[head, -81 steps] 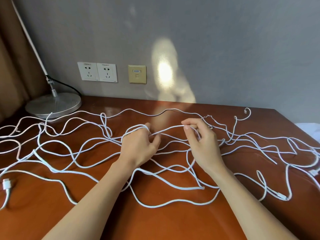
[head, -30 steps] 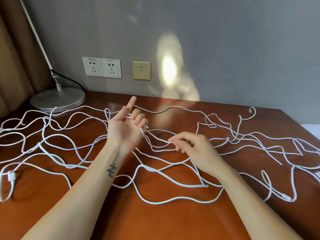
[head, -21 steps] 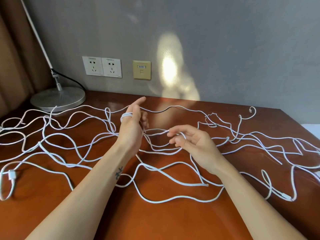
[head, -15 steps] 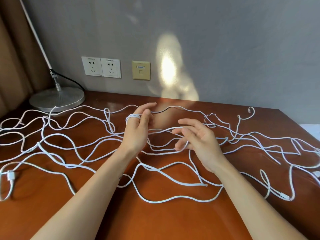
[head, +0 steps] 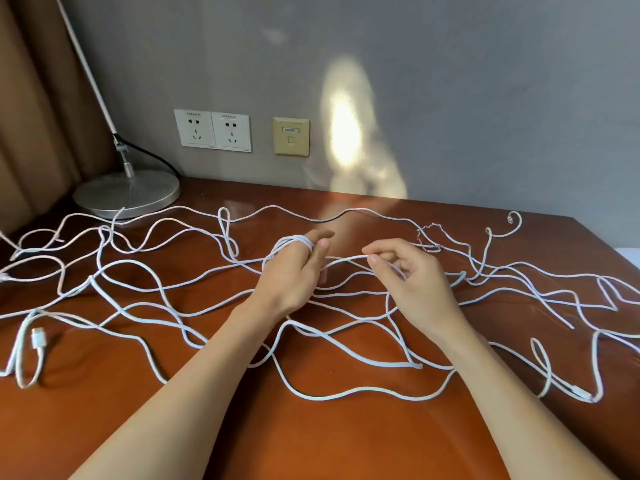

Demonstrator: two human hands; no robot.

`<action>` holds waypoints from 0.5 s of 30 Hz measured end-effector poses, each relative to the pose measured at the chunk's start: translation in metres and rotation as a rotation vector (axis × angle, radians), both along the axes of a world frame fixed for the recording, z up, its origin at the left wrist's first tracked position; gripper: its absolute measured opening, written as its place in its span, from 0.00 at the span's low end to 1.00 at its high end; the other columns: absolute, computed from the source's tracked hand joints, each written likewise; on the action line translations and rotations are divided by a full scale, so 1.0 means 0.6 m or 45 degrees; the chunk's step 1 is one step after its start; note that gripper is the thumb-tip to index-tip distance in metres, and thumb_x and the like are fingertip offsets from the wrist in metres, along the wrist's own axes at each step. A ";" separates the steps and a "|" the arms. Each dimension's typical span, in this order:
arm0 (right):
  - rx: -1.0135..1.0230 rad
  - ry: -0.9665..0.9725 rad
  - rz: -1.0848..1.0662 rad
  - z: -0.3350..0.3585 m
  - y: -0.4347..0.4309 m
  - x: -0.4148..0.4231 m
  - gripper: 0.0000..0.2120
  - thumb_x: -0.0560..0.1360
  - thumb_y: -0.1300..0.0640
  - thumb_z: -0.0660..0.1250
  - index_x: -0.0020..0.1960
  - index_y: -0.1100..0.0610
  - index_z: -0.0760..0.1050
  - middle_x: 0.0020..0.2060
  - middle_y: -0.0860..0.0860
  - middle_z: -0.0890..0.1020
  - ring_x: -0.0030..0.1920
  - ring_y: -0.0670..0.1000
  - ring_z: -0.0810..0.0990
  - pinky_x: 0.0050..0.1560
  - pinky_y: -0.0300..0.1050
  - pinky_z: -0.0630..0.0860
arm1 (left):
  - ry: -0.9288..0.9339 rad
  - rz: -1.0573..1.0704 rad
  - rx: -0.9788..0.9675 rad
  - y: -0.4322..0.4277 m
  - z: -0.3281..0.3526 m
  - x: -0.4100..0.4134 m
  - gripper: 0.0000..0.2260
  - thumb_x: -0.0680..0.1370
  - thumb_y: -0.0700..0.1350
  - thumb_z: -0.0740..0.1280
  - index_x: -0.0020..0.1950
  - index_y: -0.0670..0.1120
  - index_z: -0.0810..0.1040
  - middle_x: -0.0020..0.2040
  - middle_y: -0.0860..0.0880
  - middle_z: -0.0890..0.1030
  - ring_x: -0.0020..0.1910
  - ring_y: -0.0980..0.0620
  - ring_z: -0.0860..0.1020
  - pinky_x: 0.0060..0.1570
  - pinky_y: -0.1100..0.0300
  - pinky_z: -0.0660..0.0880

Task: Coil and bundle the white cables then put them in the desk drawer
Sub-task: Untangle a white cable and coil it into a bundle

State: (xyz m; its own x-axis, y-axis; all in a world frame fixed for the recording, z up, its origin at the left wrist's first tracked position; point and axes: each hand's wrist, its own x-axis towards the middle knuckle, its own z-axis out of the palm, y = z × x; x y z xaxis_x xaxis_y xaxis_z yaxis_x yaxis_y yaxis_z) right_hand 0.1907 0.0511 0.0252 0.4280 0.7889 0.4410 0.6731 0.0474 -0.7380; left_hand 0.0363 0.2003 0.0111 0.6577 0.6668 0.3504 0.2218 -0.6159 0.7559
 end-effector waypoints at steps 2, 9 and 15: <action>-0.016 0.135 0.099 0.006 -0.002 0.000 0.10 0.83 0.57 0.66 0.57 0.43 0.81 0.47 0.40 0.84 0.54 0.42 0.83 0.53 0.36 0.80 | 0.063 0.003 -0.017 -0.004 0.002 -0.004 0.16 0.87 0.56 0.54 0.69 0.56 0.76 0.39 0.57 0.80 0.43 0.59 0.79 0.50 0.55 0.75; 0.146 0.343 0.094 0.012 0.000 -0.011 0.11 0.85 0.58 0.63 0.64 0.48 0.78 0.51 0.44 0.85 0.38 0.50 0.82 0.38 0.43 0.82 | 0.261 -0.003 0.041 -0.015 0.012 -0.001 0.15 0.81 0.58 0.65 0.65 0.54 0.77 0.44 0.55 0.84 0.49 0.54 0.82 0.56 0.50 0.78; 0.139 0.136 -0.021 0.006 0.000 -0.006 0.11 0.83 0.55 0.66 0.64 0.46 0.78 0.47 0.41 0.85 0.38 0.44 0.82 0.41 0.36 0.79 | 0.206 0.158 0.104 -0.011 0.004 0.004 0.24 0.78 0.64 0.57 0.45 0.45 0.81 0.34 0.45 0.80 0.37 0.47 0.80 0.44 0.44 0.79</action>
State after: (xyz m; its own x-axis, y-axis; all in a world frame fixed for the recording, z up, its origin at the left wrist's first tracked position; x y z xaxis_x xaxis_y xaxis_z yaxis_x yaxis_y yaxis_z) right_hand 0.1871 0.0509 0.0289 0.4897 0.7309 0.4754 0.5927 0.1209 -0.7963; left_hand 0.0385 0.1939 0.0135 0.6244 0.7200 0.3028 0.4144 -0.6339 0.6530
